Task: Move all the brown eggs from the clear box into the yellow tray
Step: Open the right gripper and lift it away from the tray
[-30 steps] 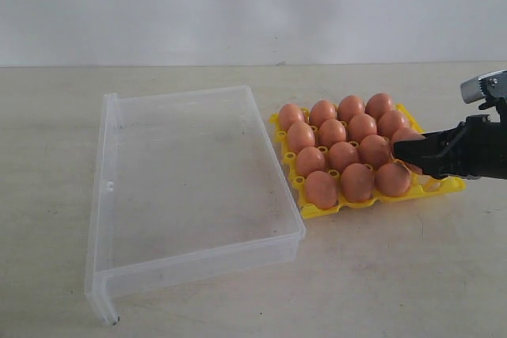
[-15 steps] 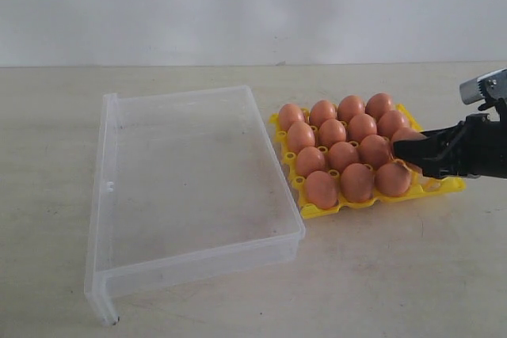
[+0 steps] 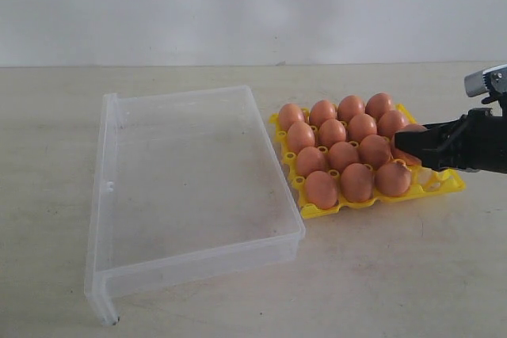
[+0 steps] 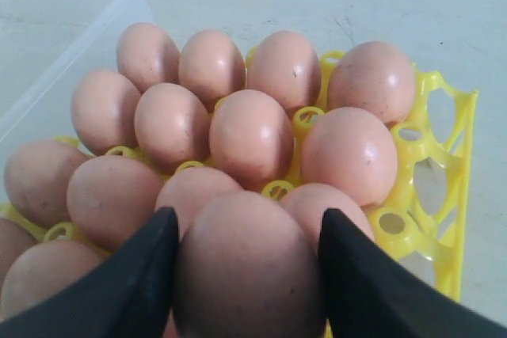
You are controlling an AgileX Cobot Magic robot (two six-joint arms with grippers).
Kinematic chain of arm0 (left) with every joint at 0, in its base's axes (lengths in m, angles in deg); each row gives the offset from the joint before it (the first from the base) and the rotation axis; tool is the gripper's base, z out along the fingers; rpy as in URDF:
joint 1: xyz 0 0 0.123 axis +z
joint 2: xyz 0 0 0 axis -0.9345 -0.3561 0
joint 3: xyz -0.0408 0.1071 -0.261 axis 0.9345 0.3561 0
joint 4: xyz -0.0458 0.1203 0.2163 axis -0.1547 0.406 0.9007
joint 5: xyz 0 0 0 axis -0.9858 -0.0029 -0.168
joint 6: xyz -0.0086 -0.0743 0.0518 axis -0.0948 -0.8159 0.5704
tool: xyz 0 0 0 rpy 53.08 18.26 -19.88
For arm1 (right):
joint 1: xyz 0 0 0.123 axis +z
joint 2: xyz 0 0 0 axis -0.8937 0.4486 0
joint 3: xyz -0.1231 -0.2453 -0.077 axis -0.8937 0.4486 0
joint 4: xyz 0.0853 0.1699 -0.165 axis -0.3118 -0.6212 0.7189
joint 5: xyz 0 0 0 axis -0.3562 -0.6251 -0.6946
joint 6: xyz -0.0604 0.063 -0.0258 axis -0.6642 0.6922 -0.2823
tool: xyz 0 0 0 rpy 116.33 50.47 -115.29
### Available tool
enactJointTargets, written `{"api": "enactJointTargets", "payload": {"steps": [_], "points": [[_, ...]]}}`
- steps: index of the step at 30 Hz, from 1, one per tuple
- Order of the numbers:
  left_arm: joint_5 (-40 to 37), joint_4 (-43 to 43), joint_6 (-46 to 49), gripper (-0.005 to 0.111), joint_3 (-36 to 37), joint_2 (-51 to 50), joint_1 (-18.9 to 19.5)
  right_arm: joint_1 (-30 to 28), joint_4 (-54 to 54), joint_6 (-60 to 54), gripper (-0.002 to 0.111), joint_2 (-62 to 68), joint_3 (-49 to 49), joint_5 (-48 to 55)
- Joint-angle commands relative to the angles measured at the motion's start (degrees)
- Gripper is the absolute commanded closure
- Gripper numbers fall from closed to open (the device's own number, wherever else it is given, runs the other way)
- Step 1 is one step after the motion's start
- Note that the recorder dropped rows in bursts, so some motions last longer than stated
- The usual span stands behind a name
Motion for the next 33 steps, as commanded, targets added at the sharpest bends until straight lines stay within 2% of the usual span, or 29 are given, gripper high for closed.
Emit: {"api": "enactJointTargets", "payload": {"steps": [1,6,11,19,21,22,24,25,27,30,33], "points": [[0.04,-0.10,-0.27,0.105,0.17,0.03,-0.22,0.03,-0.51,-0.51,0.062,-0.33,-0.12,-0.38],[0.04,-0.10,-0.27,0.105,0.17,0.03,-0.22,0.03,-0.51,-0.51,0.059,-0.33,-0.12,-0.24],[0.04,-0.10,-0.27,0.105,0.17,0.03,-0.22,0.03,-0.51,-0.51,0.035,-0.33,-0.12,-0.22],[0.04,-0.10,-0.27,0.105,0.17,0.03,-0.22,0.03,-2.43,-0.60,0.034,-0.33,-0.12,-0.91],[0.04,-0.10,-0.27,0.105,0.17,0.03,-0.22,0.03,-3.05,1.14,0.034,-0.46,-0.12,-6.33],[0.04,-0.10,-0.27,0.105,0.17,0.03,-0.22,0.03,-2.15,5.16,0.038,-1.43,-0.12,-10.94],[0.04,-0.10,-0.27,0.105,0.17,0.03,-0.22,0.03,0.57,8.59,0.067,-4.03,-0.12,-14.07],[0.04,-0.10,-0.27,0.105,0.17,0.03,-0.22,0.03,1.74,8.48,0.102,-6.26,-0.12,-14.18],[0.04,-0.10,-0.27,0.105,0.17,0.03,-0.22,0.03,-3.52,12.68,0.108,-10.24,-0.12,-14.85],[0.04,-0.10,-0.27,0.105,0.17,0.03,-0.22,0.03,-10.51,16.54,0.109,-19.36,-0.12,-13.88],[0.04,-0.10,-0.27,0.105,0.17,0.03,-0.22,0.45,-9.99,20.12,0.109,-30.07,-0.12,-3.24]]}}
